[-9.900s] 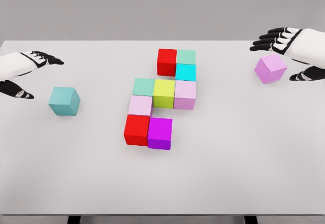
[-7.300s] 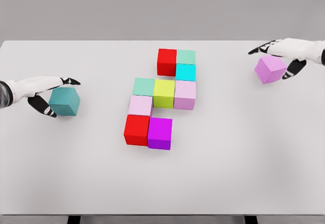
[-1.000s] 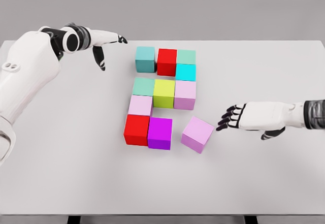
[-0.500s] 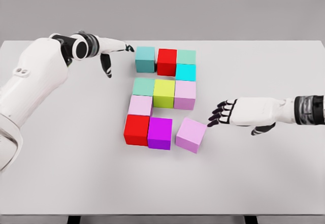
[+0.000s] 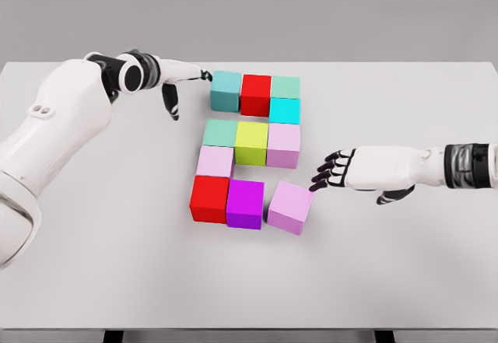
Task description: Assemble the squares on the desktop into the number 2
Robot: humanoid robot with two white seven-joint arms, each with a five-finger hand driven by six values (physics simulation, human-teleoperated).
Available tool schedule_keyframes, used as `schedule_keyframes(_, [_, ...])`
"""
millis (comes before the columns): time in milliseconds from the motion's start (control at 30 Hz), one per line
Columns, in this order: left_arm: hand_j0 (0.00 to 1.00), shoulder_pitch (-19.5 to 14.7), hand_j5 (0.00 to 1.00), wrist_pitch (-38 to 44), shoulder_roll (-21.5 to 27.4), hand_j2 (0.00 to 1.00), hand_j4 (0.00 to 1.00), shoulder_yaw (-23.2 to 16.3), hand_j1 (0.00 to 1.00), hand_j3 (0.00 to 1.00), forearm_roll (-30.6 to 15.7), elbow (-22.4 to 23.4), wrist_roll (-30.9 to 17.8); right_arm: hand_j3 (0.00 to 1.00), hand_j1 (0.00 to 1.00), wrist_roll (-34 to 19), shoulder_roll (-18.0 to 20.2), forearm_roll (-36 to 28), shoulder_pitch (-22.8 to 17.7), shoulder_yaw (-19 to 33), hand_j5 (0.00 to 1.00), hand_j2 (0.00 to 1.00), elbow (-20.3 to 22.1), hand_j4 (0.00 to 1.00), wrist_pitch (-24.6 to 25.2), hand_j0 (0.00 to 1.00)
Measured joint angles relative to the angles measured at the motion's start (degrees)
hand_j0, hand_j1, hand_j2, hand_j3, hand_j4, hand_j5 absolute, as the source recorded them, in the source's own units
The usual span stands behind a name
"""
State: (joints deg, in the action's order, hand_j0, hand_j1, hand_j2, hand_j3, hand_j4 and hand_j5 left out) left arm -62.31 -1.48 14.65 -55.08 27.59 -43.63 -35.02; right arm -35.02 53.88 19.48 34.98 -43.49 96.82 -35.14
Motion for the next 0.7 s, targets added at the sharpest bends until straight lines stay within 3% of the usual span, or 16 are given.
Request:
schedule_keyframes(167, [1.0, 0.09, 1.0, 0.0, -0.13, 1.0, 1.0, -0.01, 1.0, 1.0, 0.0, -0.04, 0.0, 1.0, 1.0, 0.0, -0.96, -1.49, 2.81, 0.16, 1.0, 1.0, -0.62, 1.0, 0.02, 1.0])
schedule_keyframes(300, [1.0, 0.0, 1.0, 0.0, -0.17, 1.0, 1.0, 0.0, 1.0, 1.0, 0.01, -0.05, 0.0, 1.0, 1.0, 0.0, -0.02, -2.72, 2.2, 0.49, 1.0, 1.0, -1.83, 1.0, 0.0, 1.0])
schedule_keyframes(467, [1.0, 0.0, 1.0, 0.0, -0.6, 1.0, 1.0, 0.0, 1.0, 1.0, 0.01, -0.07, 0.0, 1.0, 1.0, -0.01, 4.24, -3.09, -0.26, 0.24, 1.0, 1.0, 1.34, 1.0, -0.02, 1.0])
schedule_keyframes(700, [1.0, 0.0, 1.0, 0.0, -0.32, 1.0, 1.0, 0.07, 1.0, 1.0, -0.14, 0.1, 0.0, 1.0, 1.0, 0.0, 4.7, -3.25, 0.18, -2.73, 1.0, 1.0, 3.28, 1.0, 0.0, 1.0])
